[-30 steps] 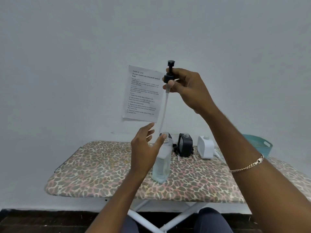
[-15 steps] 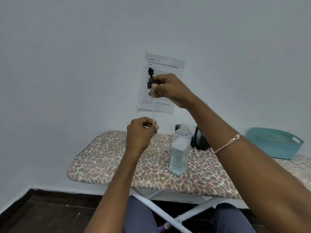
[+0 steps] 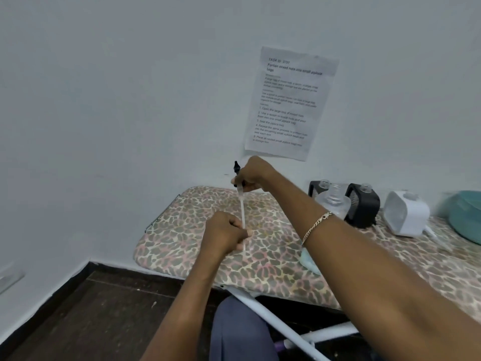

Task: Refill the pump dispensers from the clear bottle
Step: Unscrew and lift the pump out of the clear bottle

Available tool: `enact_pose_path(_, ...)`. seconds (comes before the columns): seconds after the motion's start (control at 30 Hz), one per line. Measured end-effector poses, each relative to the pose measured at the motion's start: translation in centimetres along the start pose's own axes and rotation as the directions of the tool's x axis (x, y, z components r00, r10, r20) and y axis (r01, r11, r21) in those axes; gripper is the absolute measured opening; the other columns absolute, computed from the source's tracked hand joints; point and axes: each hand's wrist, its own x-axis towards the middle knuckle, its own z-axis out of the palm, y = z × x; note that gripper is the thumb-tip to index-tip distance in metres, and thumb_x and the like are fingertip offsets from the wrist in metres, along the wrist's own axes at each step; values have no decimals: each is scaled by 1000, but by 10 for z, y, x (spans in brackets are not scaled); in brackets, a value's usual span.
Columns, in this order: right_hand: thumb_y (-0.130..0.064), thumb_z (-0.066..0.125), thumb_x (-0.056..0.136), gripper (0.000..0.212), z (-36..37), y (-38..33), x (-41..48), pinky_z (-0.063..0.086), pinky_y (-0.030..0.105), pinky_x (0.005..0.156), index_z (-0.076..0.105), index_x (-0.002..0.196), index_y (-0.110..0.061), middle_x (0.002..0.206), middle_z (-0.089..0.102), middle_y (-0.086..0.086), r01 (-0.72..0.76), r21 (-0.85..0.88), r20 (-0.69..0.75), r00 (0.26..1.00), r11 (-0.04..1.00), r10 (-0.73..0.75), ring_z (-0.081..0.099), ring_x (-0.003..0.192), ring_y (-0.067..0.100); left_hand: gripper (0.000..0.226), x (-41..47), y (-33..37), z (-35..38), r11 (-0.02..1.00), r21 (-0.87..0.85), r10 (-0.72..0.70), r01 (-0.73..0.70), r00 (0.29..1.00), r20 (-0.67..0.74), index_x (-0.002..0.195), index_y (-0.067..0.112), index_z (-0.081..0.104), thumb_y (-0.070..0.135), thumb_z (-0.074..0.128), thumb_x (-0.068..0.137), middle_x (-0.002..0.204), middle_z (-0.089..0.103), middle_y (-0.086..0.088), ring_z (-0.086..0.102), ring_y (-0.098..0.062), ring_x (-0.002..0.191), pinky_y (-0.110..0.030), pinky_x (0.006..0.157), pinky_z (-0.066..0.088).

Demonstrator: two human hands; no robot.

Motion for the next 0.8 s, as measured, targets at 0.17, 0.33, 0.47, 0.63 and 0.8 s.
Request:
enact_pose_path(0.17,8,73,90,24,27,33,24,66,44,71,60,70,2,71,69,19,-105,-12,16,994,994,105,74,72,31,30,6,-13,1,997,15,-76,75,997,32,95,-20,68,2,86,83,88,75,-28,77,-27,64,-42,62,66)
enact_pose_path(0.33,6,75,89,30,41,53,36,57,31,48,59,64,1,56,65,14,-175,-54,27,984,983,177,67,52,24,25,13,-20,2,991,44,-128,127,991,36,92,-14,71,3,86,83,78,74,-22,69,-13,47,-25,49,58)
enact_pose_path(0.47,7,74,88,30,49,66,44,52,29,46,58,63,2,53,62,16,-215,-65,44,975,974,218,58,47,28,31,17,-26,4,990,71,-127,124,992,29,91,-17,70,6,89,81,70,73,-17,67,-10,44,-23,47,56)
enact_pose_path(0.63,6,76,86,30,57,75,49,56,41,66,61,60,3,61,65,19,-230,-22,39,972,973,231,63,67,34,27,23,-32,4,983,162,-94,92,996,8,76,1,65,10,91,79,70,73,-18,69,-15,46,-33,55,63)
enact_pose_path(0.8,5,74,89,29,56,74,46,54,33,53,59,63,1,51,65,14,-224,-21,48,973,974,224,62,52,29,25,25,-33,4,972,226,-70,60,997,35,74,1,69,11,91,79,67,74,-19,70,-17,49,-40,62,66)
